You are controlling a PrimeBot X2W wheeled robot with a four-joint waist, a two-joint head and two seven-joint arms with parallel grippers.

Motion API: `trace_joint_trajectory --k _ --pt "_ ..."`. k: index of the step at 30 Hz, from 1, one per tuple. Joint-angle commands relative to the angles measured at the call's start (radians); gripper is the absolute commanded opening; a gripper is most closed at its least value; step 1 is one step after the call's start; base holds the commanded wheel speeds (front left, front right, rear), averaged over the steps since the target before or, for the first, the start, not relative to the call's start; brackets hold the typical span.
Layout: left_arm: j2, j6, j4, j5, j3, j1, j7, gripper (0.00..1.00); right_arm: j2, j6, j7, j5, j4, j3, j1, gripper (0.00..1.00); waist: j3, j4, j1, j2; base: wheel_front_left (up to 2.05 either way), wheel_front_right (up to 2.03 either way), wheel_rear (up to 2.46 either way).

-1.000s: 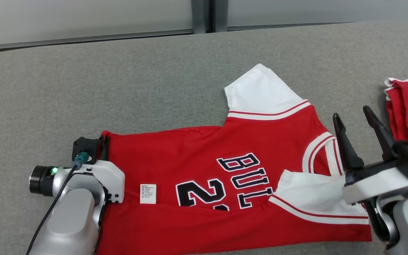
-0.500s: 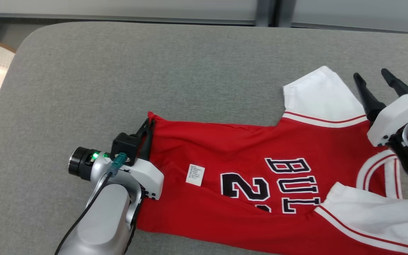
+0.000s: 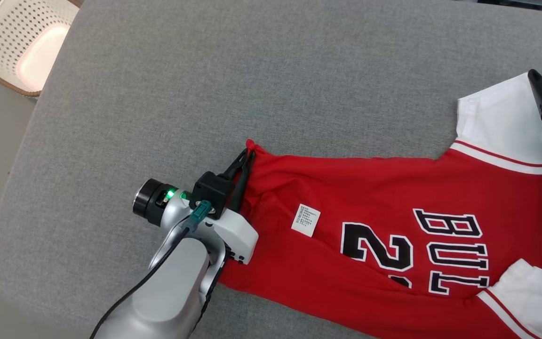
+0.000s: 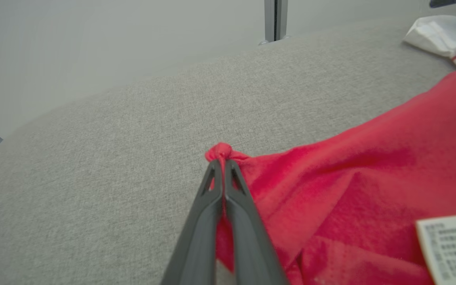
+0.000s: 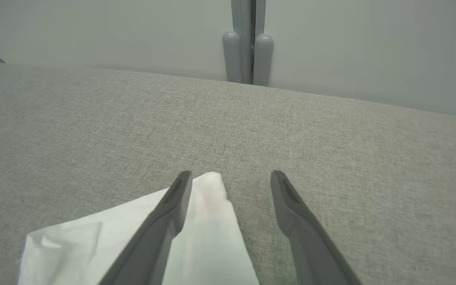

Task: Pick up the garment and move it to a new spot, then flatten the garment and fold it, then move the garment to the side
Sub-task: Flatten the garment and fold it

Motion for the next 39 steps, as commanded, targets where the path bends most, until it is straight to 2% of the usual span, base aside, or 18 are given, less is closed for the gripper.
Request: trace_joint_trajectory --k 1,6,7,8,14,18,19,27,33,39 --pt "0.004 0.014 -0.004 -0.015 -0.016 -0.022 -0.001 0.00 -0.004 0.000 0.007 0.011 0.015 0.012 -0.019 1.00 0.020 0.018 0.0000 0.0000 0.00 0.00 0.00" --pt "0.003 0.043 -0.001 -0.057 -0.064 -0.053 -0.001 0.00 -0.001 0.000 0.053 0.056 0.058 0.073 -0.053 1.00 0.034 0.027 0.0000 0.0000 0.00 0.00 0.00" --pt "0.003 0.050 0.002 -0.062 -0.069 -0.058 -0.001 0.00 -0.004 0.000 0.059 0.062 0.062 0.086 -0.057 0.24 0.036 0.027 0.0000 0.0000 0.00 0.00 0.00" --pt "0.003 0.052 0.004 -0.068 -0.073 -0.063 -0.001 0.00 -0.008 0.000 0.062 0.065 0.066 0.100 -0.061 0.00 0.038 0.026 0.0000 0.0000 0.00 0.00 0.00" --pt "0.004 0.068 0.043 -0.087 -0.074 -0.099 -0.001 0.00 -0.036 0.000 -0.009 0.069 0.084 0.135 -0.099 0.00 0.037 0.017 0.0000 0.0000 0.00 0.00 0.00" --pt "0.013 0.062 0.088 -0.088 -0.062 -0.139 -0.001 0.00 -0.040 0.000 -0.127 0.031 0.097 0.144 -0.136 0.00 0.038 -0.004 0.0000 0.0000 0.00 0.00 0.00" --pt "0.021 0.055 0.117 -0.085 -0.060 -0.166 -0.001 0.00 -0.039 0.000 -0.188 0.006 0.113 0.144 -0.161 0.00 0.040 -0.017 0.0000 0.0000 0.00 0.00 0.00" --pt "0.040 0.021 0.256 -0.082 -0.058 -0.299 0.011 0.00 -0.002 0.000 -0.388 -0.082 0.181 0.154 -0.240 0.00 0.053 -0.071 0.0000 0.0000 0.00 0.00 0.00" --pt "0.039 0.015 0.324 -0.086 -0.055 -0.344 0.005 0.00 0.030 0.000 -0.458 -0.069 0.190 0.189 -0.228 0.00 0.041 -0.099 0.0000 0.0000 0.00 0.00 0.00" --pt "0.044 0.006 0.344 -0.073 -0.071 -0.302 -0.001 0.00 0.045 0.000 -0.510 -0.009 0.137 0.229 -0.140 0.00 -0.019 -0.123 0.0000 0.0000 0.00 0.00 0.00"
